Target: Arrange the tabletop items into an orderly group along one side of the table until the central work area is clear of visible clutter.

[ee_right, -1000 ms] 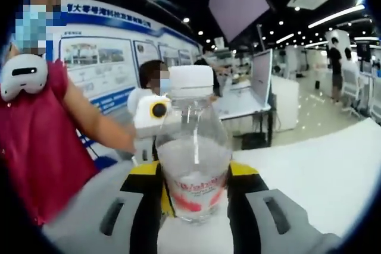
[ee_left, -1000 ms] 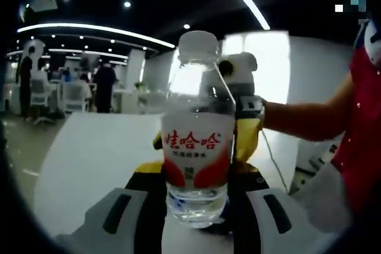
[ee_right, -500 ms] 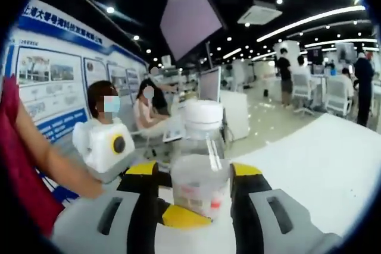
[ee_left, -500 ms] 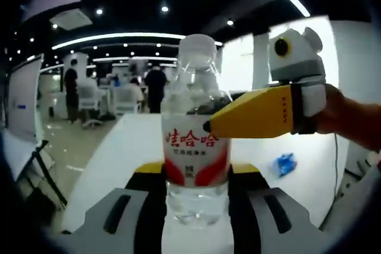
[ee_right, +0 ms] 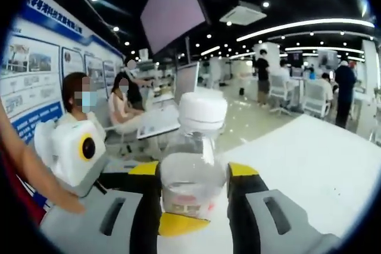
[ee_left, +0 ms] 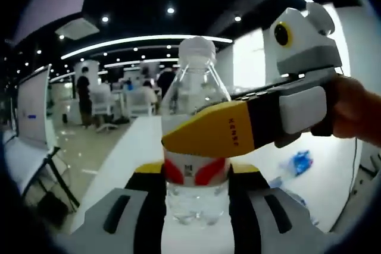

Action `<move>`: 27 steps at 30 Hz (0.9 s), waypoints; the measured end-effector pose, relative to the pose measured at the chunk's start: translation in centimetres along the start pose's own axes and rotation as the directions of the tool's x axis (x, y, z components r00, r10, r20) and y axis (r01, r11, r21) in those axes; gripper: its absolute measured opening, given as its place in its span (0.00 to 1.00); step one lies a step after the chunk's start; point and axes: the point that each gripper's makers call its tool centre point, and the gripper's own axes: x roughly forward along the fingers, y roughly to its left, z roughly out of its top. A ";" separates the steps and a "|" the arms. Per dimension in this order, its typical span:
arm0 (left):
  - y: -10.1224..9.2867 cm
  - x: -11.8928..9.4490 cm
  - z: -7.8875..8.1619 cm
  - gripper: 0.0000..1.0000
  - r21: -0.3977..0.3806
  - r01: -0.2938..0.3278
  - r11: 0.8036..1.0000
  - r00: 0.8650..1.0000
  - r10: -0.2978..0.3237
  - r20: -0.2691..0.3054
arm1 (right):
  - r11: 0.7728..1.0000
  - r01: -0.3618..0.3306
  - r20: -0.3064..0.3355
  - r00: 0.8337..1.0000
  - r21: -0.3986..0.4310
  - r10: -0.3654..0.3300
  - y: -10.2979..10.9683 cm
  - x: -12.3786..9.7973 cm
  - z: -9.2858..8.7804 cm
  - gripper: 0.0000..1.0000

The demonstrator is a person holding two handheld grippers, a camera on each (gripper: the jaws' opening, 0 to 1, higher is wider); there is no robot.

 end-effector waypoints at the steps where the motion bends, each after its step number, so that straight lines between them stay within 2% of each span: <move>1: 0.1 0.0 -0.1 0.37 -0.002 0.002 1.000 1.000 -0.002 -0.004 | 1.000 -0.007 -0.004 1.000 -0.007 0.007 0.1 0.0 0.0 0.41; 6: 0.2 0.1 -0.5 0.38 0.004 0.014 1.000 1.000 -0.014 -0.025 | 0.996 -0.064 -0.030 0.998 -0.060 0.062 0.5 0.2 -0.3 0.39; 10: 0.0 0.1 -0.6 0.39 0.021 0.050 0.999 0.998 -0.050 -0.029 | 0.993 -0.101 -0.042 0.994 -0.063 0.098 0.4 0.2 -0.4 0.38; 15: -0.8 -0.3 -0.4 0.39 0.050 0.171 0.984 0.985 -0.170 -0.032 | 0.982 -0.165 -0.057 0.985 -0.095 0.161 0.6 -0.2 -0.3 0.38; 18: -0.9 -0.7 -0.2 0.39 0.085 0.214 0.973 0.977 -0.212 -0.030 | 0.977 -0.190 -0.065 0.981 -0.100 0.184 0.8 -0.4 -0.2 0.38; 22: -0.9 -0.8 0.0 0.39 0.120 0.251 0.960 0.968 -0.249 -0.031 | 0.971 -0.196 -0.084 0.979 -0.134 0.186 0.7 -0.3 -0.5 0.38; 27: 0.0 -0.9 -0.7 0.40 0.109 0.271 0.956 0.962 -0.266 -0.055 | 0.971 -0.191 -0.090 0.980 -0.145 0.179 -0.5 0.1 -1.0 0.38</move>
